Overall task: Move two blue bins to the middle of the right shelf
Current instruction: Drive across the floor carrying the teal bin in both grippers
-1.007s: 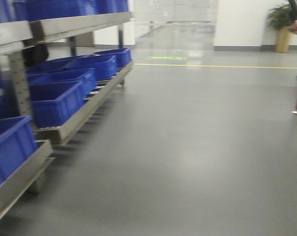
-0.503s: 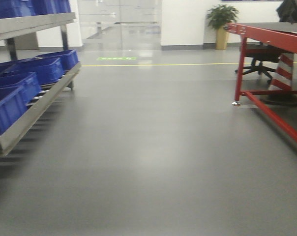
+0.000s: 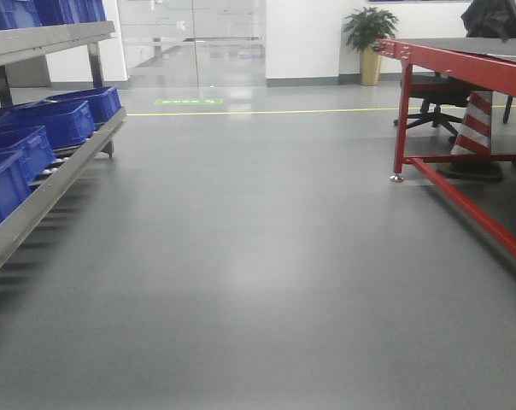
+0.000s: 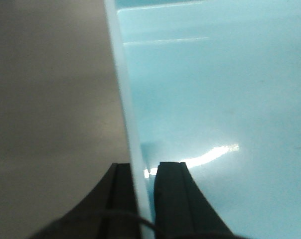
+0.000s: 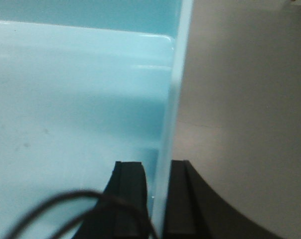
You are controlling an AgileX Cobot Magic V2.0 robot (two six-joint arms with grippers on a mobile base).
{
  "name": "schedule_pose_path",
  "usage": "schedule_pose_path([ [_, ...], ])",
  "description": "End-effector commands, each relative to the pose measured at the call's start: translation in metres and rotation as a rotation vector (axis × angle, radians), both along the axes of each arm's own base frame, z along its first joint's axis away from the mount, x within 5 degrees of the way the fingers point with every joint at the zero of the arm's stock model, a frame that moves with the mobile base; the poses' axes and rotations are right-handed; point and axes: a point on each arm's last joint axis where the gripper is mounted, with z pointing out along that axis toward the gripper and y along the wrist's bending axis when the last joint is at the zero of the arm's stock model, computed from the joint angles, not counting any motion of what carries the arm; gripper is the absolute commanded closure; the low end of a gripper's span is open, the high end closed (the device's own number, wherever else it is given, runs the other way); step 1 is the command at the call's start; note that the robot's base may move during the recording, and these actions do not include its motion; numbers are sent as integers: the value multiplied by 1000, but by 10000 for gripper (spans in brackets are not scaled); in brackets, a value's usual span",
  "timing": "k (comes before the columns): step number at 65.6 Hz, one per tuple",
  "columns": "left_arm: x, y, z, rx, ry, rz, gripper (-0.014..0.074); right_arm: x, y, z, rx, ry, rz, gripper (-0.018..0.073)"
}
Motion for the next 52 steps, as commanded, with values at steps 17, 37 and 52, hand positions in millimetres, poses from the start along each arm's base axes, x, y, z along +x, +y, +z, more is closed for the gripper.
schedule_pose_path([
  [17,-9,-8,11,-74,-36,-66,707,-2,3,11,47,-71,34,713],
  [37,-9,-8,11,-74,-36,-66,707,-2,3,11,47,-71,34,713],
  [52,-9,-8,11,-74,-36,-66,707,-2,3,11,47,-71,34,713],
])
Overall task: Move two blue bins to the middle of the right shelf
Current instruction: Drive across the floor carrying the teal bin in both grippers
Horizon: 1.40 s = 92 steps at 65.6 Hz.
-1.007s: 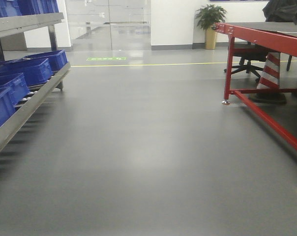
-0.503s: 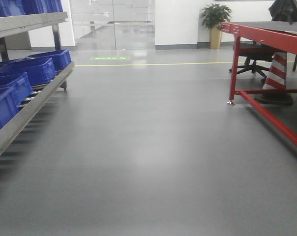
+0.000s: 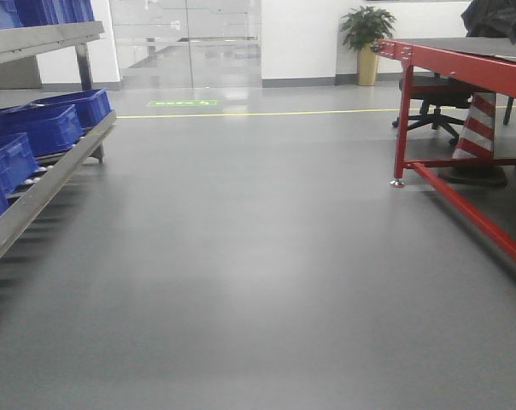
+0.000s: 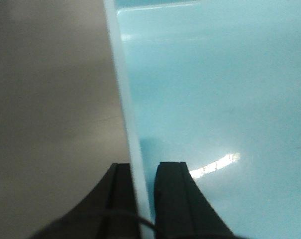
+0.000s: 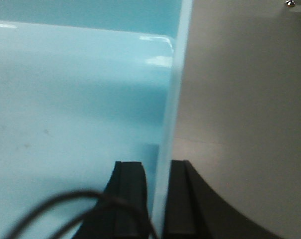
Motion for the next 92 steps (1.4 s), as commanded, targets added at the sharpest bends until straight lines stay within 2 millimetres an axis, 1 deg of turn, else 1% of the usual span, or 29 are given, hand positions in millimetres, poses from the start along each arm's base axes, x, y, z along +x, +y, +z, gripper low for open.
schedule_pose_path([
  [1,-9,-9,11,-75,-39,-66,707,-2,3,11,48,-71,33,713],
  [48,-9,-8,11,-74,-40,-65,707,-2,3,11,48,-71,33,713],
  [70,-3,-11,21,-125,-160,-62,707,-2,3,11,49,-73,33,713],
  [92,4,-13,38,-203,-346,-57,707,-2,3,11,51,-77,34,713],
])
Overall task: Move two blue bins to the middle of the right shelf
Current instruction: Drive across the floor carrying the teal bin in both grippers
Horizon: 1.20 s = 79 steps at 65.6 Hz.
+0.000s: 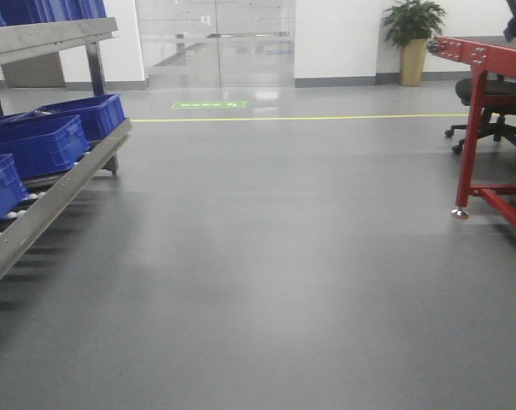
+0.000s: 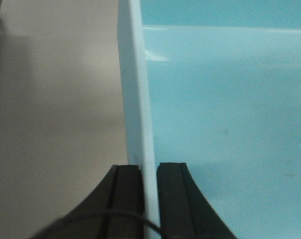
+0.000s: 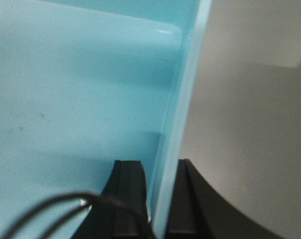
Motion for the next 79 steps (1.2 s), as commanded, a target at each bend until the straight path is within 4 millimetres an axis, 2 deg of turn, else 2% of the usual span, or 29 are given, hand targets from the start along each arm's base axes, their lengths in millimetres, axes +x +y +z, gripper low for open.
schedule_pose_path([
  [1,-6,-9,21,-124,-144,-58,707,-4,5,9,49,-44,49,713],
  [41,-3,-9,41,-210,-347,-54,707,-4,5,9,49,-44,49,713],
  [79,-3,-9,44,-222,-376,-53,707,-4,5,9,49,-44,49,713],
])
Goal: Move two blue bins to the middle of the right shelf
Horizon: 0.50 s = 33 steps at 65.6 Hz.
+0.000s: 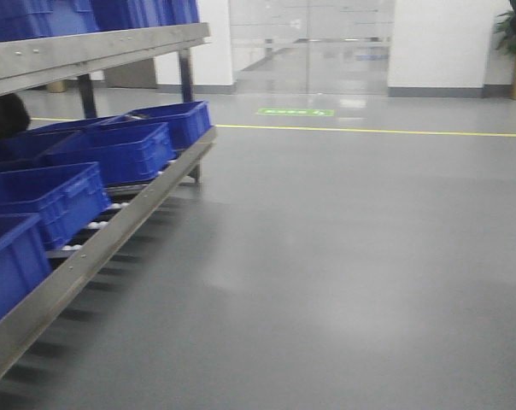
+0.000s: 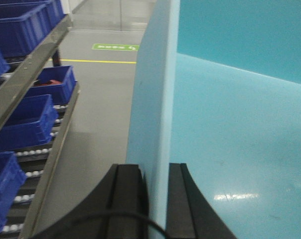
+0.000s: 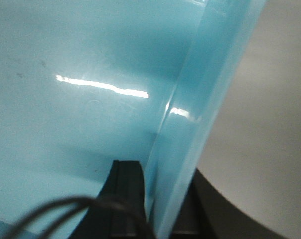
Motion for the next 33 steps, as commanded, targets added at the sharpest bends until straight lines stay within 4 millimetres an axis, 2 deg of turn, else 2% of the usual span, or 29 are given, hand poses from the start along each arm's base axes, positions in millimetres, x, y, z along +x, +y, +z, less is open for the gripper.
schedule_pose_path([
  [1,-13,-5,20,-138,-87,-57,707,-4,4,7,25,-35,47,713],
  [33,-13,-5,20,-138,-87,-57,707,-4,4,7,25,-35,47,713],
])
